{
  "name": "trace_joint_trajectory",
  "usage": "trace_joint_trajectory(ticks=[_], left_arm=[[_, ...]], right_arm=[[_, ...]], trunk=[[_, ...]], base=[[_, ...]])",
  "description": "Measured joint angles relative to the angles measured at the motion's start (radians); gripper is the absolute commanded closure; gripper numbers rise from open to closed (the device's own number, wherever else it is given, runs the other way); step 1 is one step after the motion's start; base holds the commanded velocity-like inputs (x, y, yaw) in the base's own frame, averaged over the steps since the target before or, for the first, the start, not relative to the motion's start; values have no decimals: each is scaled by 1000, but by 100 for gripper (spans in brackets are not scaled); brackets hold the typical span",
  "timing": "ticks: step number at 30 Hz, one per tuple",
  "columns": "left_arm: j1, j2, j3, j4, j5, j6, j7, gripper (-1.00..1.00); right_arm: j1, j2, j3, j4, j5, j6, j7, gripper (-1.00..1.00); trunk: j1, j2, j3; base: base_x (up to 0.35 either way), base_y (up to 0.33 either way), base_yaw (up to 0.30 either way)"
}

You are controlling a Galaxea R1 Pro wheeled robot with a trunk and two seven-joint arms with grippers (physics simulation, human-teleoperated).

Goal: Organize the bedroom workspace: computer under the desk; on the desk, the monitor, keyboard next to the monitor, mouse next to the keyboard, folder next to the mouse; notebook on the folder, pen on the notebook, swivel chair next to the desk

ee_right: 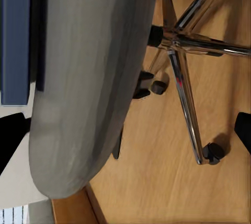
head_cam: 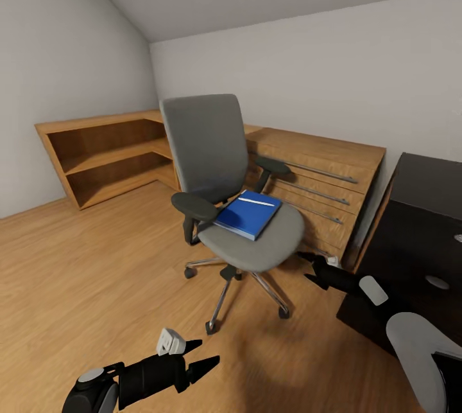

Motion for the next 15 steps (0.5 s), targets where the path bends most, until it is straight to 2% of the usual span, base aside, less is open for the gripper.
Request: trace_joint_trajectory(ticks=[15], left_arm=[[0, 0, -25, 0, 0, 1, 2, -100]], right_arm=[[0, 1, 0, 0, 0, -2, -2, -100]], trunk=[[0, 0, 0]], base=[[-230, -191, 0]])
